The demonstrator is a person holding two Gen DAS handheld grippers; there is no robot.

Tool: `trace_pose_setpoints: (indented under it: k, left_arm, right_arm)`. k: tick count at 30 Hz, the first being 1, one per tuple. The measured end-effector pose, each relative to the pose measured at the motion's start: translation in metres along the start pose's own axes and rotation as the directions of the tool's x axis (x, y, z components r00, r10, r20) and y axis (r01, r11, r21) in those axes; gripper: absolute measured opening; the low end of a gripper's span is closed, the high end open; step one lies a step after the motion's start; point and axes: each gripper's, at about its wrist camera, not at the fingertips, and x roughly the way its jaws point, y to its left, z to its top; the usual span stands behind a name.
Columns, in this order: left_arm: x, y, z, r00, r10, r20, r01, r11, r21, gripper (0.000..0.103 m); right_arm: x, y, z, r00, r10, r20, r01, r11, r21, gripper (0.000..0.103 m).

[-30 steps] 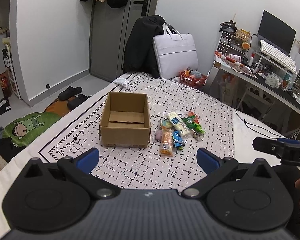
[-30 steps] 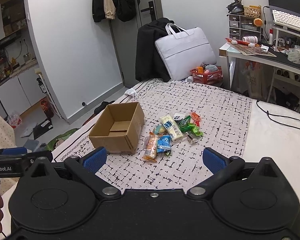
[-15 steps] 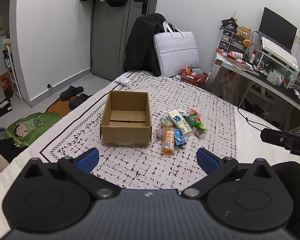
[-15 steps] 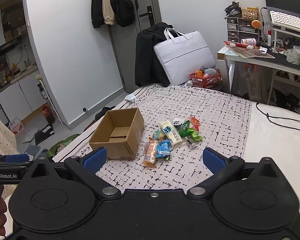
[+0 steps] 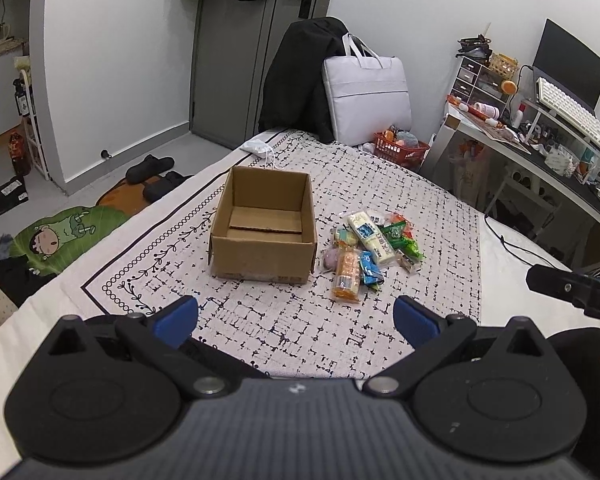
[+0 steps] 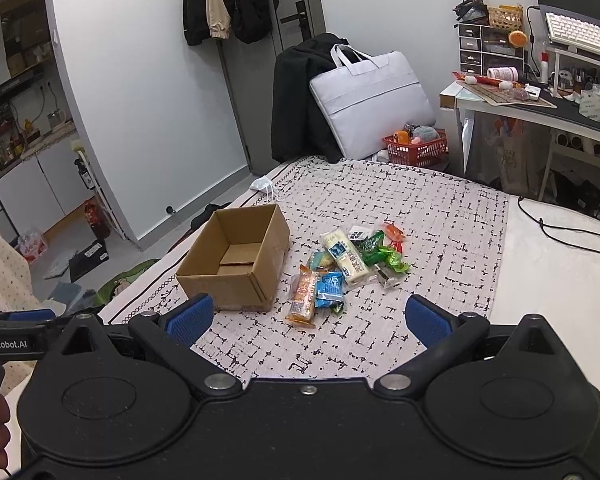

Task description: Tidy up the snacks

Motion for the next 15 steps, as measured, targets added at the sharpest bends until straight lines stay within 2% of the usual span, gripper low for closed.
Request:
trace_pose_setpoints:
  k: [15]
  left_arm:
    - [0.016, -0.004, 0.018, 1.000, -0.026, -0.006, 0.026, 0.999, -0.030, 0.103]
  right_arm:
    - [0.021, -0.007, 0.013, 0.999, 0.018, -0.034, -0.017, 1.000, 0.016, 0.103]
